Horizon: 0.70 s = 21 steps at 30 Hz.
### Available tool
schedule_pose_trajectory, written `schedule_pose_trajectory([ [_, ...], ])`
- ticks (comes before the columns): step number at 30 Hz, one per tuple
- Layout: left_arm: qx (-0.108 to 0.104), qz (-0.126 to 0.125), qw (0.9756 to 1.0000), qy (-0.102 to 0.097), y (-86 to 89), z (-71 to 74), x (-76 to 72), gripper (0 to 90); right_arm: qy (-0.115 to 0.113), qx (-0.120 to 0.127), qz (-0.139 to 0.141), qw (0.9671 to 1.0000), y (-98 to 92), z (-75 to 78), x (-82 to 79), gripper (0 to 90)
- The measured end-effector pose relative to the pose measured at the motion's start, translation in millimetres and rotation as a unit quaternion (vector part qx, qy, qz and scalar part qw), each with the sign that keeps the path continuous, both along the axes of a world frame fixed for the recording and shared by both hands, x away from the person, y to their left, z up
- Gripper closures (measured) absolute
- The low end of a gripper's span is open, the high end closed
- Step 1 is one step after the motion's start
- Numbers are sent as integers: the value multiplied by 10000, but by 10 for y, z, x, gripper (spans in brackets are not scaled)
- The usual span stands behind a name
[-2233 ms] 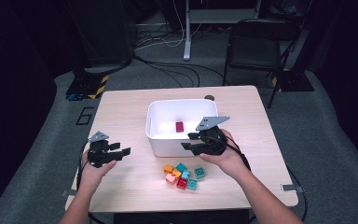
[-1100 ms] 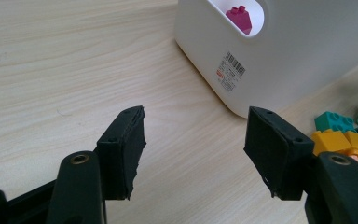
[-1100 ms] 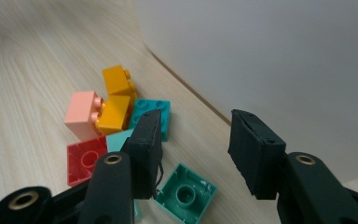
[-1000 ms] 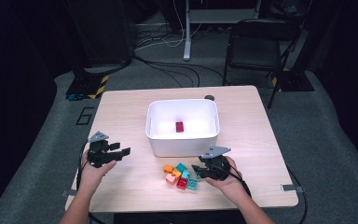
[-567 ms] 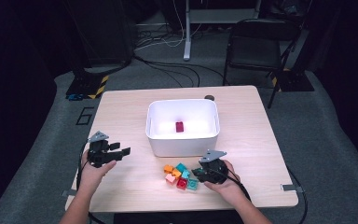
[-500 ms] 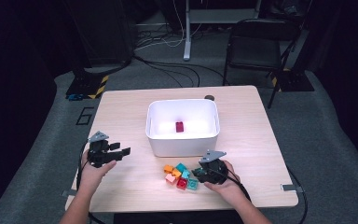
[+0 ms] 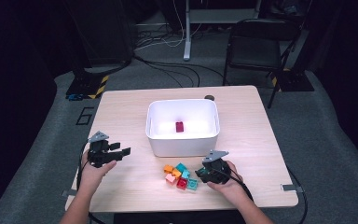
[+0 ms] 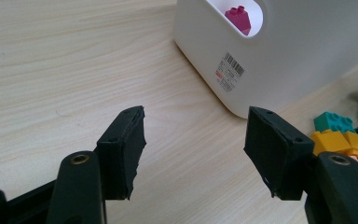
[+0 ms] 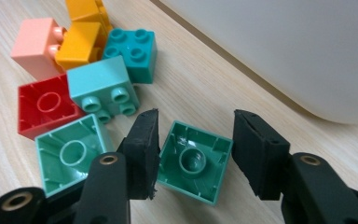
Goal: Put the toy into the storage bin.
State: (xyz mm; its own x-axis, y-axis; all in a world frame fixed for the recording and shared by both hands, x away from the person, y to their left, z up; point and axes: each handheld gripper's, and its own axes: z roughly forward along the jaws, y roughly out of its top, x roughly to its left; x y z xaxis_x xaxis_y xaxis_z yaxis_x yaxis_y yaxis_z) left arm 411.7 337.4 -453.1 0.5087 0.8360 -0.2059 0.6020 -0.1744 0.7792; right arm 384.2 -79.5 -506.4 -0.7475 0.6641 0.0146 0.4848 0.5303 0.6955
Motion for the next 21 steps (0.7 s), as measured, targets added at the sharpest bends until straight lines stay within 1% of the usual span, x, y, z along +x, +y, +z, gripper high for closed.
schedule_pose_trajectory([
  [2,2,-3,10000,0,1,-1,0,373,-11,-42,-36,10000,-14,4,-12,484],
  [6,-1,-2,10000,4,-1,-1,1,373,-7,-36,-65,10000,-59,13,-43,492],
  [10,-1,-14,10000,-10,-9,4,1,373,27,-3,-45,10000,-88,21,-43,578],
  [13,-5,-16,10000,1,-12,1,2,373,28,-7,-4,10000,-89,22,-37,579],
  [21,-10,-7,10000,8,-3,-1,-1,373,75,19,-36,10000,-82,8,-22,576],
])
